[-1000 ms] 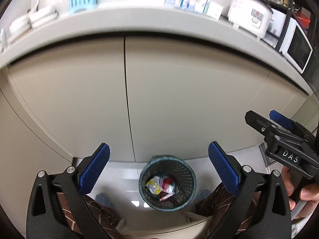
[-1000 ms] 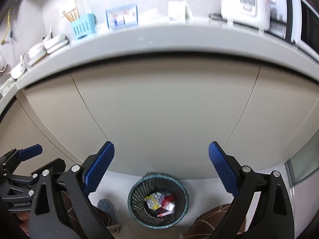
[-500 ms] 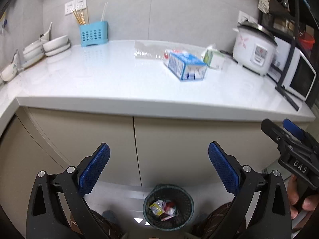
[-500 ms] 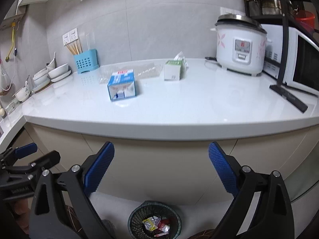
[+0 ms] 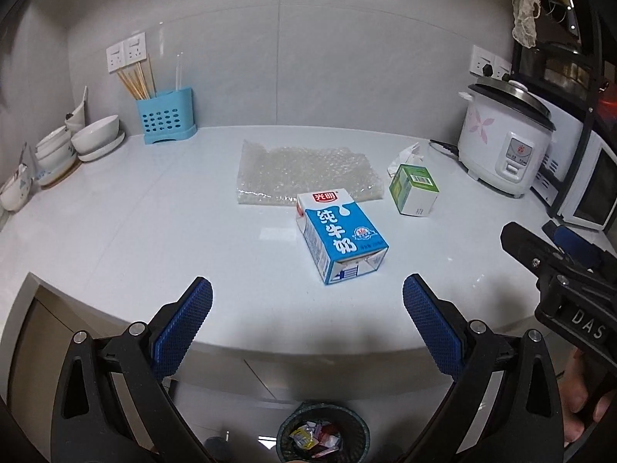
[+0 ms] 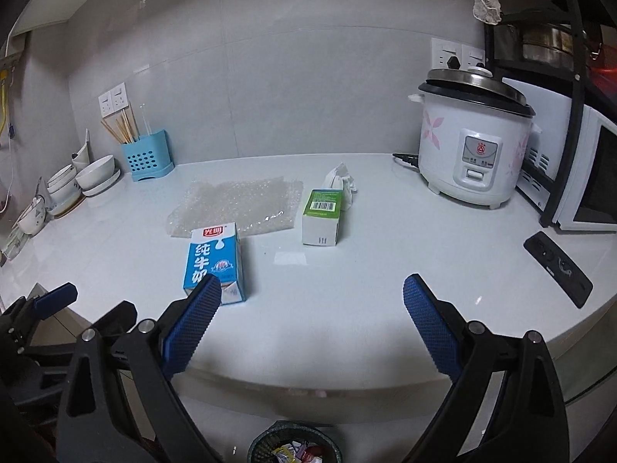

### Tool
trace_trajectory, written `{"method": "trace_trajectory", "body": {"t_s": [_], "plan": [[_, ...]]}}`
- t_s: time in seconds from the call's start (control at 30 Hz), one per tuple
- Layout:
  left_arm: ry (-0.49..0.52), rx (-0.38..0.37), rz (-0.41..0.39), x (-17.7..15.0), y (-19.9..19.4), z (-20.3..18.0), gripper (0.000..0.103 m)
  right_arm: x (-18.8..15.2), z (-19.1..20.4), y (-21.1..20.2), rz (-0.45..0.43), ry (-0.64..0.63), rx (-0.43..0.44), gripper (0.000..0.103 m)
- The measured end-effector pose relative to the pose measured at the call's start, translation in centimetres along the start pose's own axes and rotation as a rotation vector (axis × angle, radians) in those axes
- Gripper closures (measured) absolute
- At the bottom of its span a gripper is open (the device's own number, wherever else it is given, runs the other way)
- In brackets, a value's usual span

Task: Collect trash
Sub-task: 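Raise both open tools back up to the counter, then grasp the blue-and-white milk carton with the left tool while the right tool grasps the green box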

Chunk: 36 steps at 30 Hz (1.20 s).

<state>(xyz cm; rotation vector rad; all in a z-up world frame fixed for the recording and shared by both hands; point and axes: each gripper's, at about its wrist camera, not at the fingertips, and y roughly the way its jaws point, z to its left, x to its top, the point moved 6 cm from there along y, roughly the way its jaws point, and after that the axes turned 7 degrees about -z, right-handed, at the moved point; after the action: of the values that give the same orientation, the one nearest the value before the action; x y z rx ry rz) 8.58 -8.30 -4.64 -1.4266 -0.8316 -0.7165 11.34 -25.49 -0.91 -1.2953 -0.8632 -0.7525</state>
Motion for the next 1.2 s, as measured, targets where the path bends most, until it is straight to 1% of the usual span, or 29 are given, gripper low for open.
{"method": "trace_trajectory", "body": {"t_s": [0.13,0.27,0.47,0.53,0.6,0.67,0.77,0.83,0.93,1.1,1.17,1.2], "plan": [[-0.008,0.003,0.061,1.2,4.2,-0.9,0.006,2.0,0.0,3.7,0.043,-0.001,-0.011,0.012],[-0.007,0.029,0.099,1.8,8.1,-1.4,0.006,3.5,-0.4,8.5,0.108,0.026,-0.017,0.012],[-0.019,0.049,0.185,1.5,13.6,-1.8,0.005,4.0,-1.7,15.4,0.191,0.068,-0.032,0.012],[-0.029,0.035,0.163,2.0,14.6,-2.0,0.005,3.7,-2.0,17.2,0.214,0.077,-0.039,0.012],[-0.021,0.051,0.158,2.4,15.2,-2.1,0.005,3.5,-2.1,19.0,0.24,0.088,-0.036,0.012],[-0.024,0.049,0.166,2.6,15.7,-2.1,0.005,3.5,-2.2,20.0,0.25,0.1,-0.03,0.012],[-0.043,0.018,0.177,2.8,16.1,-2.4,0.006,3.5,-2.0,21.0,0.254,0.106,-0.03,0.012],[-0.031,0.025,0.171,2.9,16.3,-2.9,0.006,3.3,-1.8,21.5,0.264,0.107,-0.033,0.012],[0.0,0.04,0.183,2.8,16.7,-3.6,0.006,3.1,-1.7,21.9,0.278,0.096,-0.047,0.012],[-0.005,0.072,0.205,2.6,17.3,-3.1,0.006,3.0,-1.2,22.3,0.297,0.082,-0.049,0.017],[0.006,0.086,0.218,2.4,17.4,-3.1,0.008,2.8,-1.0,22.4,0.306,0.07,-0.054,0.02],[0.009,0.091,0.223,2.3,17.5,-3.0,0.013,2.7,-0.9,22.6,0.311,0.068,-0.057,0.022]]}}
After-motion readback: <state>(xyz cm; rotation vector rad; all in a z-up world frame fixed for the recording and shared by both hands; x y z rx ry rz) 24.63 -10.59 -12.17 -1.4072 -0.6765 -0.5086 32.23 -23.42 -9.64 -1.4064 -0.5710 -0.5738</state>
